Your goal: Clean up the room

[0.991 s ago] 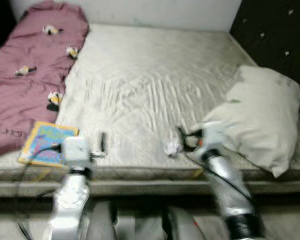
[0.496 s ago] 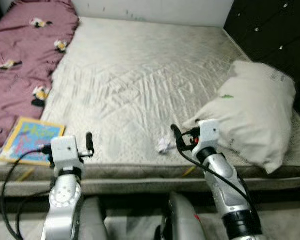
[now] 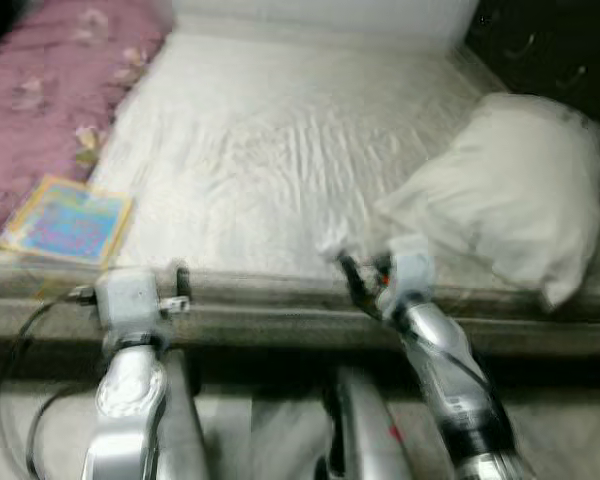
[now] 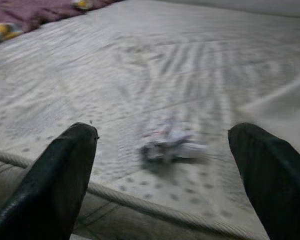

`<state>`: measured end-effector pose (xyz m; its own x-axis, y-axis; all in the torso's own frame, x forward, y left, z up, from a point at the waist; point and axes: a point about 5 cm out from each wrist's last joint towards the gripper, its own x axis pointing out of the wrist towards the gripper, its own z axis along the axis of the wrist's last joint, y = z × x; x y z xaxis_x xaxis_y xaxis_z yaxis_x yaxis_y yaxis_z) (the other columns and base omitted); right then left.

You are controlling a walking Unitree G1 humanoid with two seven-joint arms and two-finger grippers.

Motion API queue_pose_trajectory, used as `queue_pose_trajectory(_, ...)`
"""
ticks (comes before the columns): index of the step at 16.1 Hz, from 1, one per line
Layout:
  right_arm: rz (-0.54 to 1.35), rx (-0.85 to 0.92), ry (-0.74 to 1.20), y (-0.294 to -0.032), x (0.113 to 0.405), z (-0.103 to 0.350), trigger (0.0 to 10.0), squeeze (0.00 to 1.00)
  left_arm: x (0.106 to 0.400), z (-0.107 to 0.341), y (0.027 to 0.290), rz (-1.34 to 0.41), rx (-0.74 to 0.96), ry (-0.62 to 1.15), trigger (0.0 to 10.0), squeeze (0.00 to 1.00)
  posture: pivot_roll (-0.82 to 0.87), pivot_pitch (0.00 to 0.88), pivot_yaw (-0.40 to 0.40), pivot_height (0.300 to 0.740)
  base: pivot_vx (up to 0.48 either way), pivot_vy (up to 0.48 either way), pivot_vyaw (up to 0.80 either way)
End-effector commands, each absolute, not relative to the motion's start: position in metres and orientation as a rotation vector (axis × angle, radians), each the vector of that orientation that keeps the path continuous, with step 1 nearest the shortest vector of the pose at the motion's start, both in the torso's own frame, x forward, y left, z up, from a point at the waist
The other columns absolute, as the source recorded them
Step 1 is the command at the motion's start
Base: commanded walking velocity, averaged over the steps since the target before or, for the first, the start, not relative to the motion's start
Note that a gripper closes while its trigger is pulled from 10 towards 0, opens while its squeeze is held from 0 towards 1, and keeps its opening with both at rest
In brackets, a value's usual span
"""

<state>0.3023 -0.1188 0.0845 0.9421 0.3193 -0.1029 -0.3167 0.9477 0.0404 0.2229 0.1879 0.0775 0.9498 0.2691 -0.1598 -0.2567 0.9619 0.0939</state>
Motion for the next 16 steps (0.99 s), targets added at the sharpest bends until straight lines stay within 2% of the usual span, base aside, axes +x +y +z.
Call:
queue_pose_trajectory(1, 0.347, 0.026, 0.115, -0.112, 0.304, 0.082, 10.0, 0.00, 0.222, 0.083, 0.194, 0.295, 0.098, 0.160, 10.0, 0.00, 0.07, 0.058, -0.101, 0.513, 0.000, 0.000, 0.00)
queue_pose_trajectory(4, 0.410, 0.060, 0.095, -0.081, 0.321, 0.090, 10.0, 0.00, 0.196, 0.088, 0.214, 0.392, 0.130, 0.182, 10.0, 0.00, 0.17, 0.113, -0.137, 0.513, 0.000, 0.000, 0.00)
queue_pose_trajectory(5, 0.412, 0.060, 0.093, -0.079, 0.322, 0.091, 10.0, 0.00, 0.195, 0.088, 0.215, 0.396, 0.132, 0.183, 10.0, 0.00, 0.17, 0.113, -0.137, 0.513, 0.000, 0.000, 0.00)
queue_pose_trajectory(8, 0.464, 0.082, 0.072, -0.051, 0.335, 0.101, 10.0, 0.00, 0.175, 0.088, 0.220, 0.450, 0.142, 0.212, 10.0, 0.00, 0.21, 0.140, -0.167, 0.513, 0.000, 0.000, 0.00)
queue_pose_trajectory(11, 0.379, 0.074, 0.108, -0.054, 0.360, 0.114, 10.0, 0.00, 0.167, 0.090, 0.218, 0.441, 0.151, 0.220, 10.0, 0.00, 0.24, 0.164, -0.190, 0.513, 0.000, 0.000, 0.00)
queue_pose_trajectory(14, 0.389, 0.068, 0.075, -0.054, 0.364, 0.119, 10.0, 0.00, 0.159, 0.094, 0.214, 0.460, 0.145, 0.225, 10.0, 0.00, 0.27, 0.204, -0.209, 0.513, 0.000, 0.000, 0.00)
queue_pose_trajectory(16, 0.393, 0.067, 0.046, -0.048, 0.365, 0.122, 10.0, 0.00, 0.140, 0.094, 0.210, 0.471, 0.142, 0.260, 10.0, 0.00, 0.27, 0.244, -0.209, 0.513, 0.000, 0.000, 0.00)
